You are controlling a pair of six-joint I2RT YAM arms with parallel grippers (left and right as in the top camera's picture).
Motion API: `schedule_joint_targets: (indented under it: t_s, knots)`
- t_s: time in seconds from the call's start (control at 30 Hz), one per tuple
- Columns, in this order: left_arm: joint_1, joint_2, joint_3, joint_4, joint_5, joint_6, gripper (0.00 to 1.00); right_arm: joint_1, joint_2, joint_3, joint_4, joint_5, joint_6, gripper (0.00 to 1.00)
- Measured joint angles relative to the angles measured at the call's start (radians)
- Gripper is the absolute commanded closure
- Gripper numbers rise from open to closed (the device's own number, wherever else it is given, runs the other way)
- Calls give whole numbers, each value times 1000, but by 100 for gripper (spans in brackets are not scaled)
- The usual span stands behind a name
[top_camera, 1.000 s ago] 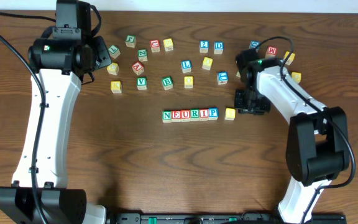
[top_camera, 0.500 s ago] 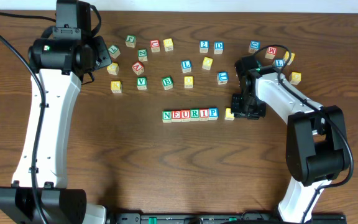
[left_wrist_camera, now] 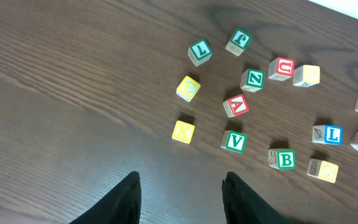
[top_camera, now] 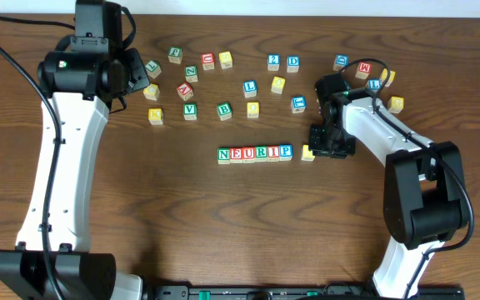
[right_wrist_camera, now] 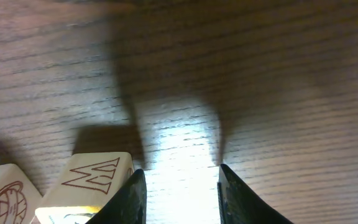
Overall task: Spell out NEURIPS
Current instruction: 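Release the S block and push it left against the P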
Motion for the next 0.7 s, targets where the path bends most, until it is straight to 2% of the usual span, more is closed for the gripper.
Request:
schedule_joint_targets:
  t_s: [0.7]
  knots:
    - [0, 0, 0, 0, 0, 0, 58, 33, 0, 0, 48, -10, -14, 68]
